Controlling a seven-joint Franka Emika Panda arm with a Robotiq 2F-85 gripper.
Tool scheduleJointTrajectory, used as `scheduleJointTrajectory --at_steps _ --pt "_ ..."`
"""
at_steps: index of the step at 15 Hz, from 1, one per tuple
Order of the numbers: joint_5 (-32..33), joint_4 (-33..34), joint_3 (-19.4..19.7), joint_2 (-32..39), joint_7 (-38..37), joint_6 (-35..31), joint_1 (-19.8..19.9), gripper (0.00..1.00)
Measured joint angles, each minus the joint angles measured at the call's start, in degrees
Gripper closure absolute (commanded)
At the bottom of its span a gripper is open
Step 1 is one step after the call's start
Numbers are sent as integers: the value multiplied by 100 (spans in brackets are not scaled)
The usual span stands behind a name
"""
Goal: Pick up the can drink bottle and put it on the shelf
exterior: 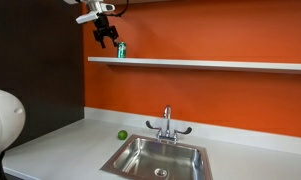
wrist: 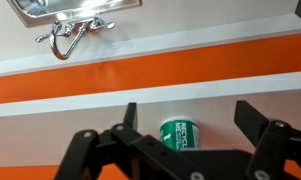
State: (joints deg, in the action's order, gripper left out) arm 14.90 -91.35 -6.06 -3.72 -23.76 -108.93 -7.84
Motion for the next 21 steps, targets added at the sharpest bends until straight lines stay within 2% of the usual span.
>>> scheduleJointTrajectory --at_steps 9,13,21 --pt "-40 -2258 -356 -1903 -412 -60 -10 0" --pt "-266 -3203 -402 -2607 -465 -61 -6 0" --pt "-727 -4679 -400 -3186 -465 -123 115 0"
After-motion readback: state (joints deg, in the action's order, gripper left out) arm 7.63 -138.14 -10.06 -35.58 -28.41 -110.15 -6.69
